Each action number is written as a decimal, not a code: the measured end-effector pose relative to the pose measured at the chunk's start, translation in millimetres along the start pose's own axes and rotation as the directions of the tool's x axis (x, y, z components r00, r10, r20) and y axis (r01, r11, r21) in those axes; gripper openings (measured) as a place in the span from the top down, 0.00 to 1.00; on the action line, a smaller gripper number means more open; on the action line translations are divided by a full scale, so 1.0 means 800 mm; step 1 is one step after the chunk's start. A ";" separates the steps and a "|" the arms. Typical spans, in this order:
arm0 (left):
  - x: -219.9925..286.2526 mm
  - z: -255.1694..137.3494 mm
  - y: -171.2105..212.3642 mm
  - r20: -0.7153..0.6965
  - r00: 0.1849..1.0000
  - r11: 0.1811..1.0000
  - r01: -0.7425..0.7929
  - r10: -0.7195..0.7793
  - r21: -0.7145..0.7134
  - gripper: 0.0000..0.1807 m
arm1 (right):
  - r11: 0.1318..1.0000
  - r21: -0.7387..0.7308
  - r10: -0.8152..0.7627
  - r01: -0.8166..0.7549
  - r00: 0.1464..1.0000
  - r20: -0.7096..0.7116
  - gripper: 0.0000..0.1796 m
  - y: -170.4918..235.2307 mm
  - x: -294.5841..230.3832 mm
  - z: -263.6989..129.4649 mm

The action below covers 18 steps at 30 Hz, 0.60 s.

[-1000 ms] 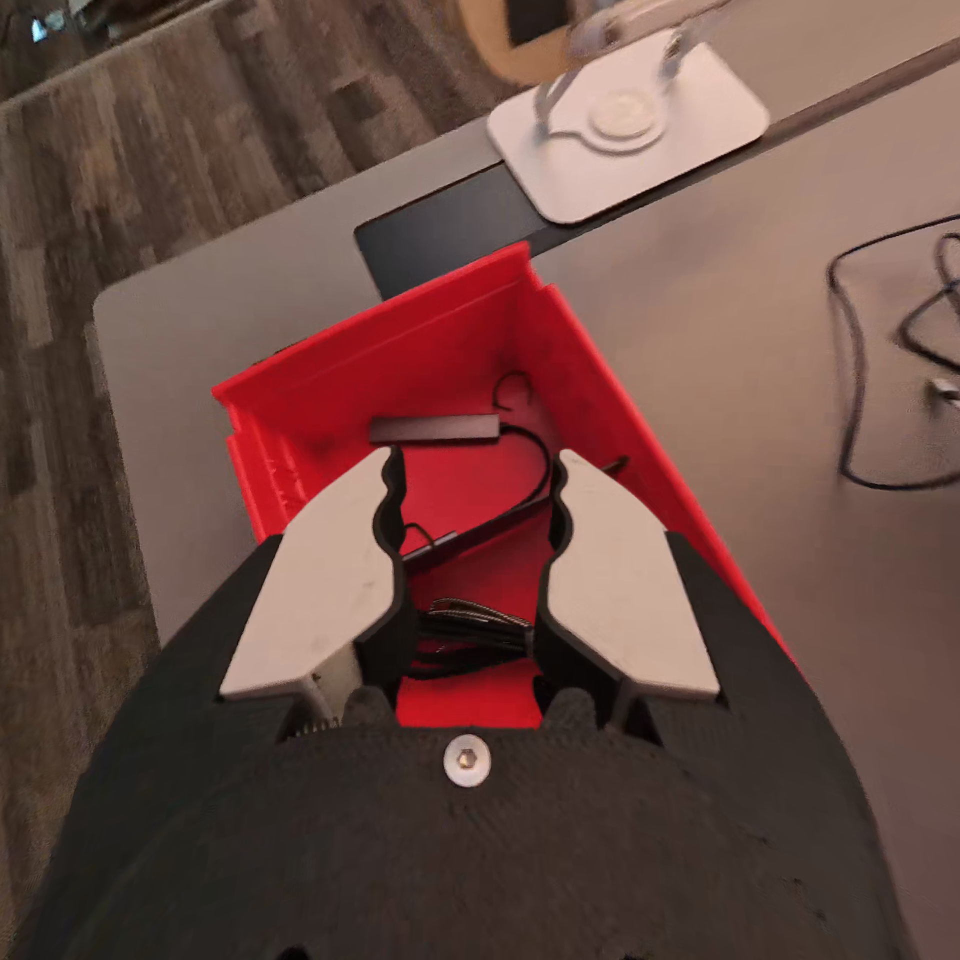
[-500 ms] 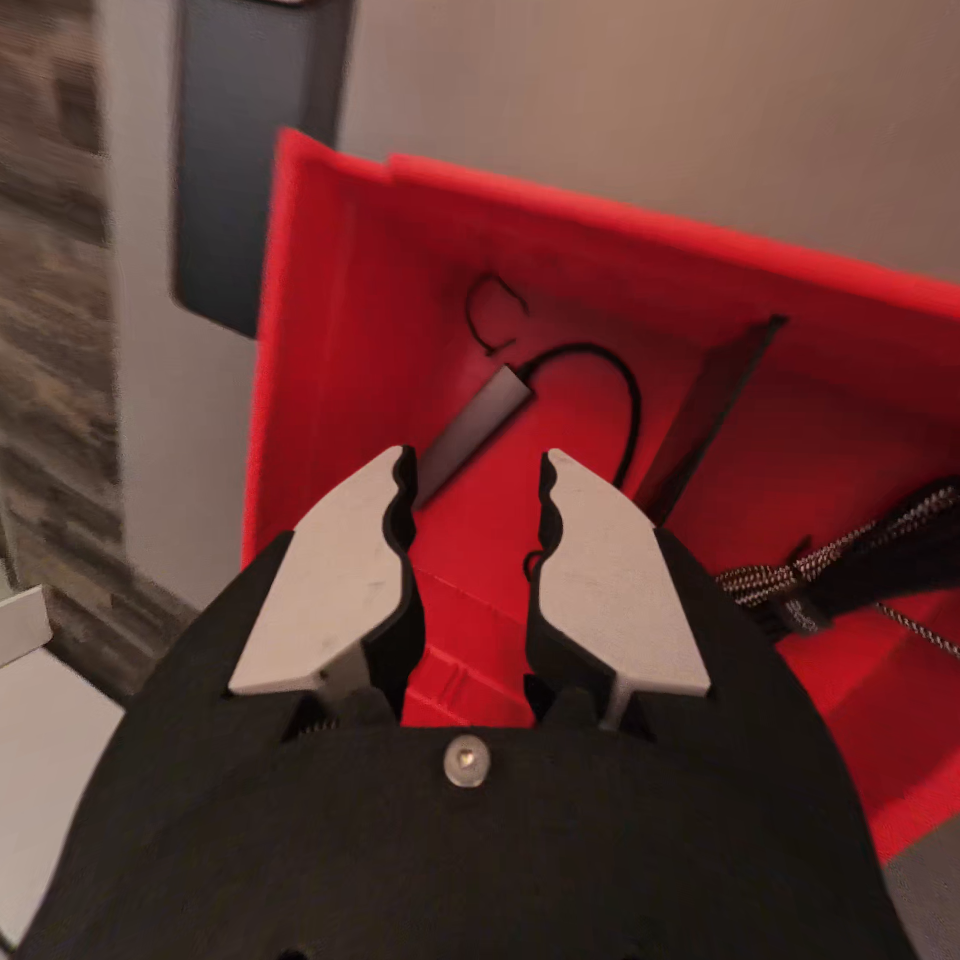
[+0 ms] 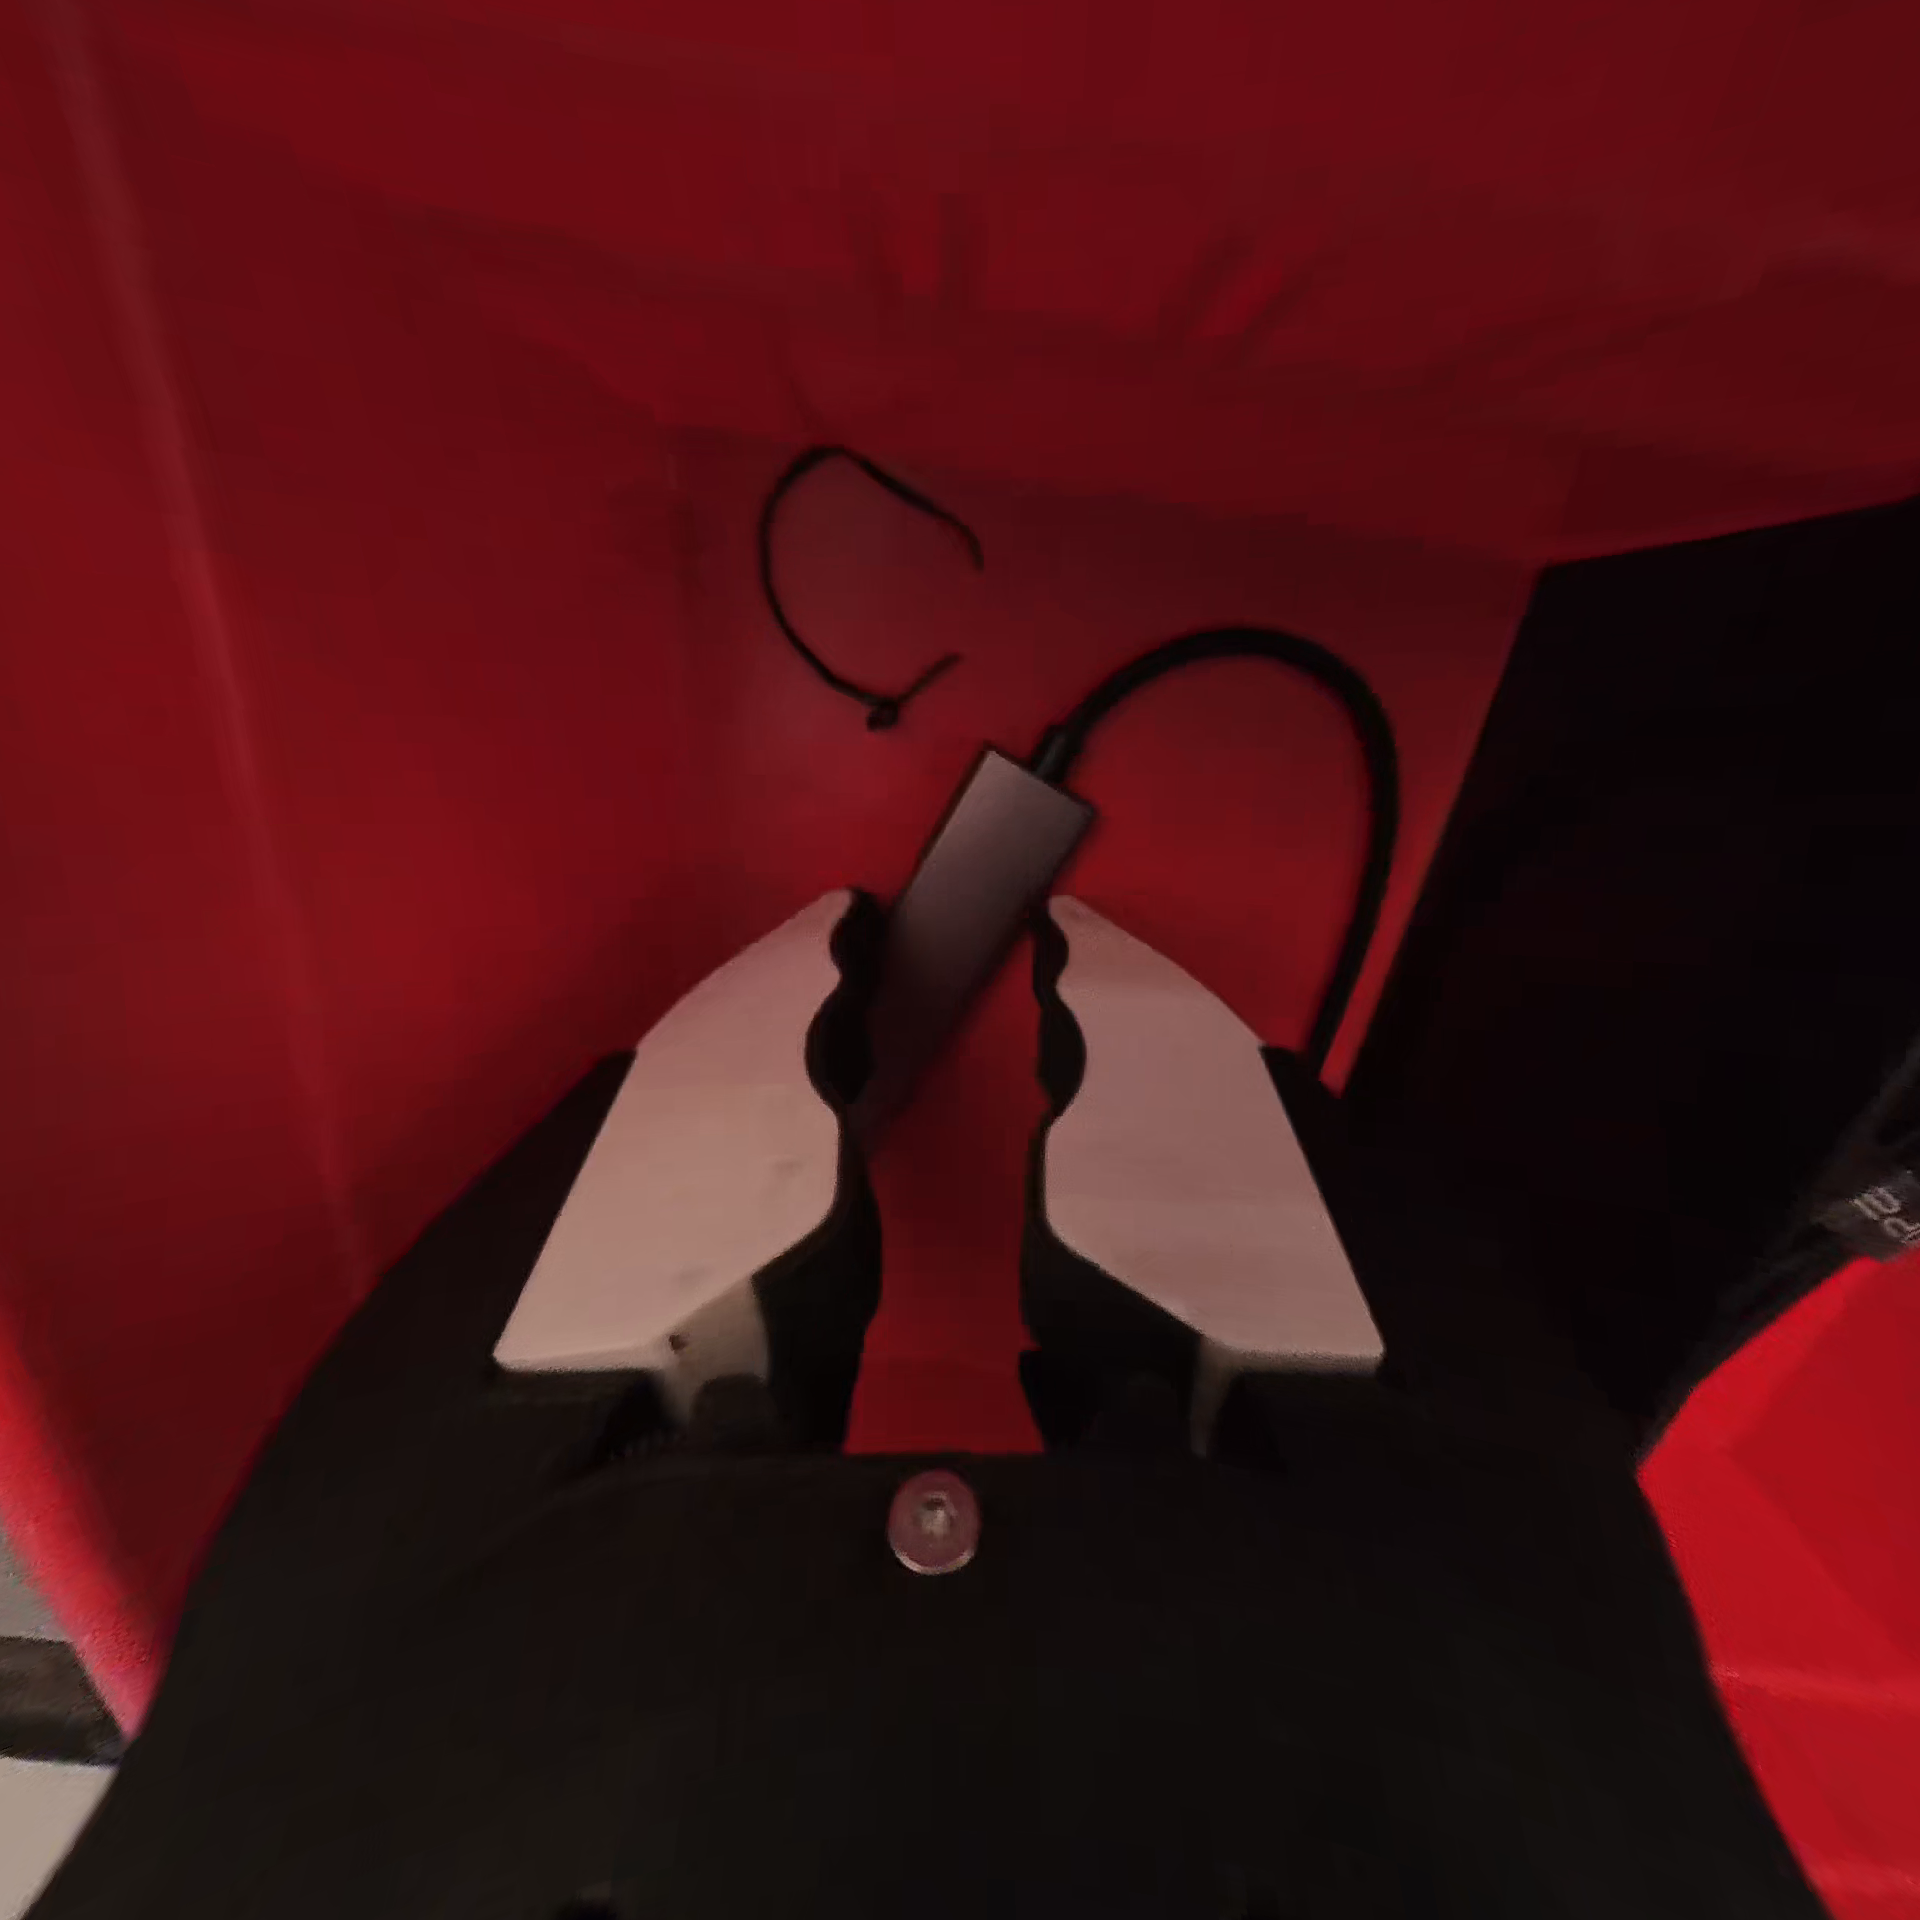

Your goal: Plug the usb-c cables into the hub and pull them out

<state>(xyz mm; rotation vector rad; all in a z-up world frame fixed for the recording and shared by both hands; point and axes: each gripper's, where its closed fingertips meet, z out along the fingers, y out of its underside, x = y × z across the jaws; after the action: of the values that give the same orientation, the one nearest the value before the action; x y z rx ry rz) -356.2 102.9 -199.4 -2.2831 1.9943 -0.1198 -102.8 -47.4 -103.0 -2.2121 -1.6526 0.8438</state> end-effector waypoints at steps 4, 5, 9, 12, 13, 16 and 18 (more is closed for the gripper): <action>-0.002 -0.008 0.007 0.046 0.998 0.999 0.043 -0.043 0.001 0.85 | 1.000 -0.014 -0.007 0.007 1.000 0.011 0.98 0.001 -0.002 0.004; -0.003 -0.016 0.010 0.069 0.996 0.999 0.054 -0.054 0.006 0.85 | 1.000 -0.011 -0.006 0.006 1.000 0.012 0.98 0.000 -0.001 0.004; -0.010 -0.074 0.015 0.197 0.970 0.987 0.129 -0.145 0.093 0.86 | 1.000 0.005 -0.006 0.006 1.000 0.003 0.98 -0.002 0.003 -0.002; -0.003 -0.130 0.012 0.286 0.936 0.973 0.161 -0.204 0.166 0.87 | 1.000 0.014 0.005 -0.005 1.000 -0.008 0.98 0.000 0.007 -0.007; 0.003 -0.149 0.007 0.307 0.926 0.968 0.164 -0.218 0.191 0.87 | 1.000 0.017 0.010 -0.010 1.000 -0.015 0.98 0.000 0.009 -0.009; 0.034 -0.207 -0.024 0.356 0.904 0.951 0.140 -0.236 0.276 0.87 | 0.999 0.021 0.029 -0.028 0.998 -0.047 0.98 0.003 0.019 -0.015; 0.064 -0.243 -0.062 0.386 0.895 0.938 0.088 -0.222 0.335 0.87 | 0.999 0.035 0.043 -0.041 0.997 -0.066 0.98 0.004 0.025 -0.021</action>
<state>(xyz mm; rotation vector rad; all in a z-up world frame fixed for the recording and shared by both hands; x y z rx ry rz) -325.6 52.9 -0.8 -2.0509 1.4611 0.0416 -86.7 -27.4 -97.5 -2.2344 -1.5559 0.7931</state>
